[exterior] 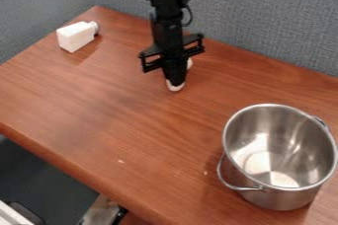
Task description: Put the mushroom in the metal pot
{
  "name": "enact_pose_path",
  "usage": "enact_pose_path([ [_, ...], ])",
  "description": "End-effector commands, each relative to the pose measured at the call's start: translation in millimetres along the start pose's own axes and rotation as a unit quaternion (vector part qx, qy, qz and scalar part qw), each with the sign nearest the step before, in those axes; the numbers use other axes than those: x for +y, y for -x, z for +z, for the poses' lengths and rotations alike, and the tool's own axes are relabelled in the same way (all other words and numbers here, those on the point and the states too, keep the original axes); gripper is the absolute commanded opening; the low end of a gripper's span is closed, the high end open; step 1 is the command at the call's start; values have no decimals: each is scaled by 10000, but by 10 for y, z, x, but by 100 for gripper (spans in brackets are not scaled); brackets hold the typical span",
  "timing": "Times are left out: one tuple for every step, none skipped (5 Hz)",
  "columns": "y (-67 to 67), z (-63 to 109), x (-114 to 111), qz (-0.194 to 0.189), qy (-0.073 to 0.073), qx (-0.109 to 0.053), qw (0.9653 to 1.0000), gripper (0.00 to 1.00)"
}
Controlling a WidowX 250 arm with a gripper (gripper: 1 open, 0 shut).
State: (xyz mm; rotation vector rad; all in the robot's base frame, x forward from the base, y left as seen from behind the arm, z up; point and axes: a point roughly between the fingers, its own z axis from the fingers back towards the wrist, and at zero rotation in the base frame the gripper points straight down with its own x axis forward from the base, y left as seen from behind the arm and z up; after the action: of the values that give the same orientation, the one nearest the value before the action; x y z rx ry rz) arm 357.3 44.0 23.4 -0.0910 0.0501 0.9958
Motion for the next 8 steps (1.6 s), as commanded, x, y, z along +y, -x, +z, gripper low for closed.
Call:
enact_pose_path([
  [19, 286, 9, -139, 327, -39, 9994, 100],
  [47, 464, 75, -358, 487, 12, 9982, 100],
  [12, 652, 128, -167, 640, 28, 9978, 0],
  [-14, 811, 185, 21, 795, 43, 9968, 0],
  [12, 1011, 352, 20, 868, 31, 9962, 100],
  [-60, 1213, 573, 110, 940, -42, 9955, 0],
  [74, 1063, 497, -181, 866, -141, 9960, 100],
  [42, 1211, 644, -57, 966, -276, 9949, 0],
])
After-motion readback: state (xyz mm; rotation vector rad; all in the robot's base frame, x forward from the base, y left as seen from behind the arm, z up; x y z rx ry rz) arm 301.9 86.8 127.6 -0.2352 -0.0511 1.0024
